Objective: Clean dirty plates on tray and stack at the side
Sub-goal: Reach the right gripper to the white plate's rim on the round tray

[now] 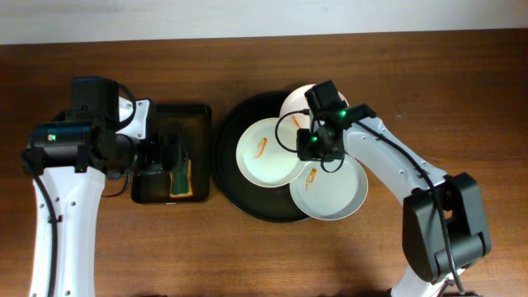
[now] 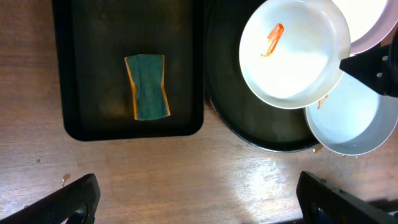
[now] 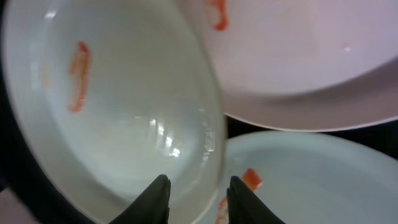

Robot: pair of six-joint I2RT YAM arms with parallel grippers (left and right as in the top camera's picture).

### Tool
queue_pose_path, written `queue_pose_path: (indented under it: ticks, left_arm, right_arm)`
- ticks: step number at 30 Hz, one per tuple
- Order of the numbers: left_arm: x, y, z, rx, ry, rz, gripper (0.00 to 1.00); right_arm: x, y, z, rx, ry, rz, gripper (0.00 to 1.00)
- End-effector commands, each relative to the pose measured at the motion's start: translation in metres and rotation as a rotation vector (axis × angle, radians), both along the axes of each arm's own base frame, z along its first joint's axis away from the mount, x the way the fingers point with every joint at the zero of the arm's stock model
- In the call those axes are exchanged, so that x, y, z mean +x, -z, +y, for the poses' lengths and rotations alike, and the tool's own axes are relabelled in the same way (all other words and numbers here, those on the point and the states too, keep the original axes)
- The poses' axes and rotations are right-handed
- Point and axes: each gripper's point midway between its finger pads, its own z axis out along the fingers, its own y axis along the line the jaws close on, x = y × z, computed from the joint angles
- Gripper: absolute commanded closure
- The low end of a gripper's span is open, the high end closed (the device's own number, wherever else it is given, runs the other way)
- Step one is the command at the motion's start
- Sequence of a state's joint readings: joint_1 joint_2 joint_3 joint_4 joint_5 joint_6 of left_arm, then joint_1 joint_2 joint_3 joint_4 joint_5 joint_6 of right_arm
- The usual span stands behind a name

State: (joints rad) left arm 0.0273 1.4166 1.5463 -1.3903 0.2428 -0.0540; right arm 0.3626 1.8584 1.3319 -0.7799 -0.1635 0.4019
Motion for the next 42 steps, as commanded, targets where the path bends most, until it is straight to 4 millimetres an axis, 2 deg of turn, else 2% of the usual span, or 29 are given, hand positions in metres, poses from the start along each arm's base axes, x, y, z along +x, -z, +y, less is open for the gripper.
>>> queue_pose_path:
  ticks: [1, 6, 9, 20, 26, 30, 32, 35, 38, 40, 42]
  left_arm:
    - [-0.001, -0.002, 0.0, 0.0, -0.01, -0.005, 0.01]
    - [-0.001, -0.002, 0.0, -0.001, -0.01, -0.005, 0.01]
    - [-0.001, -0.002, 0.0, -0.001, -0.01, -0.005, 0.01]
    - [-0.001, -0.002, 0.0, -0.001, -0.01, -0.004, 0.01]
    - [-0.001, -0.002, 0.0, 0.0, -0.01, -0.004, 0.01]
    - [-0.001, -0.002, 0.0, 0.0, -0.01, -0.004, 0.01]
    - [-0.001, -0.002, 0.0, -0.001, -0.01, -0.005, 0.01]
    - [-0.001, -0.002, 0.0, 0.0, -0.01, -0.004, 0.01]
    - [-0.001, -0.002, 0.0, 0.0, -0.01, -0.004, 0.01]
    - [-0.001, -0.002, 0.0, 0.0, -0.01, -0.004, 0.01]
    - [-0.001, -0.002, 0.0, 0.0, -0.01, -0.004, 0.01]
  right_arm:
    - [-0.001, 0.007, -0.012, -0.064, 0.043, -0.003, 0.67]
    - [-0.003, 0.023, -0.007, -0.042, 0.055, -0.02, 0.65]
    - [0.002, 0.022, 0.001, -0.022, 0.062, -0.051, 0.64]
    - [-0.004, 0.031, 0.014, -0.016, 0.058, -0.057, 0.68]
    - [-0.005, 0.032, 0.015, -0.016, 0.055, -0.056, 0.81]
    - [-0.004, 0.032, 0.012, -0.03, 0.06, -0.063, 0.96]
    - [-0.001, 0.032, 0.009, -0.047, 0.067, -0.077, 0.96]
    - [0.006, 0.021, 0.01, -0.041, 0.071, -0.105, 0.96]
    - [0.013, -0.001, 0.01, -0.044, 0.07, -0.142, 0.96]
    - [0.016, -0.017, 0.006, -0.067, 0.069, -0.171, 0.96]
    - [0.012, -0.034, -0.006, -0.124, 0.077, -0.179, 0.96]
